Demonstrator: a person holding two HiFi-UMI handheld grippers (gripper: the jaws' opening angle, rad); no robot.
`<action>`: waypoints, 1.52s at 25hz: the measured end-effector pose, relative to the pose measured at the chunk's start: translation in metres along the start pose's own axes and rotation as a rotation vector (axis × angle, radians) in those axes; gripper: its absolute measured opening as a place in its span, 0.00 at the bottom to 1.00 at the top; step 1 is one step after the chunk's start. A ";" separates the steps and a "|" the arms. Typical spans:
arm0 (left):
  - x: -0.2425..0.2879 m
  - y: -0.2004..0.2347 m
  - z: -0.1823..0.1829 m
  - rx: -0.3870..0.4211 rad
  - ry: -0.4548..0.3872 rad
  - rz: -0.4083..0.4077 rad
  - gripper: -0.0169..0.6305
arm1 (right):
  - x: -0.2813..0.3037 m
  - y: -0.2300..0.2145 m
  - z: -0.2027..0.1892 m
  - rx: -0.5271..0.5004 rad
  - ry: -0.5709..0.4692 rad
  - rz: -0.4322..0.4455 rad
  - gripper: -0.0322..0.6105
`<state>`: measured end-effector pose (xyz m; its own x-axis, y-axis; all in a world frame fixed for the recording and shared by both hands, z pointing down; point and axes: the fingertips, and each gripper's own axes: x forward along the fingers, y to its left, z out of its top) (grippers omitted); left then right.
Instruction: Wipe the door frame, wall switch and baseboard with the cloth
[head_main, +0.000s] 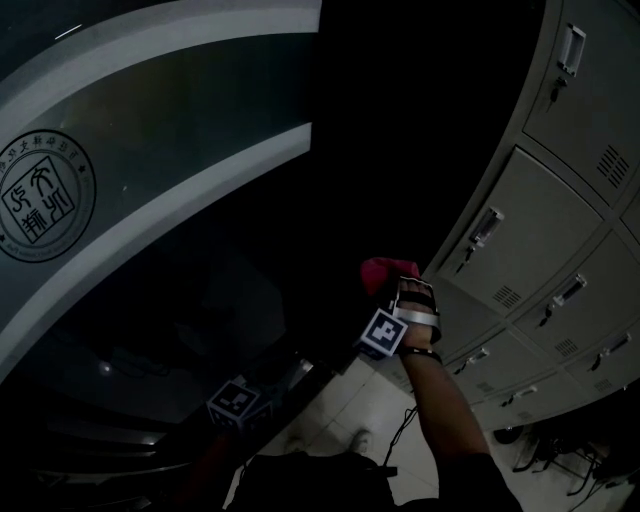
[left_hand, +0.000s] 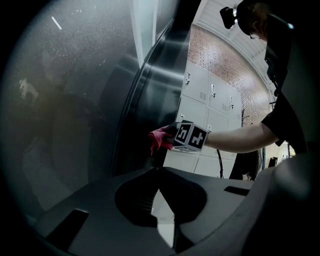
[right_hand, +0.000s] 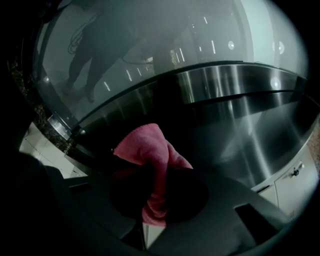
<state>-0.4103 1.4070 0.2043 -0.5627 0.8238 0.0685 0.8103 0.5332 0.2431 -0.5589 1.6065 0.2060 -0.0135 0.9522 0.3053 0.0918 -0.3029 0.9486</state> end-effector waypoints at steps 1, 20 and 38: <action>0.000 0.003 -0.002 -0.007 0.002 0.004 0.02 | 0.001 0.003 0.000 -0.001 0.002 0.003 0.14; 0.008 0.021 -0.012 -0.041 0.025 0.028 0.02 | 0.019 0.084 -0.015 -0.031 0.056 0.172 0.14; -0.010 0.025 0.000 -0.047 -0.053 0.038 0.02 | -0.088 -0.205 0.085 -0.053 -0.144 -0.194 0.14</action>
<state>-0.3842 1.4117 0.2093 -0.5211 0.8531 0.0276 0.8218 0.4927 0.2862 -0.4914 1.5885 -0.0218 0.1165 0.9876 0.1055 0.0492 -0.1119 0.9925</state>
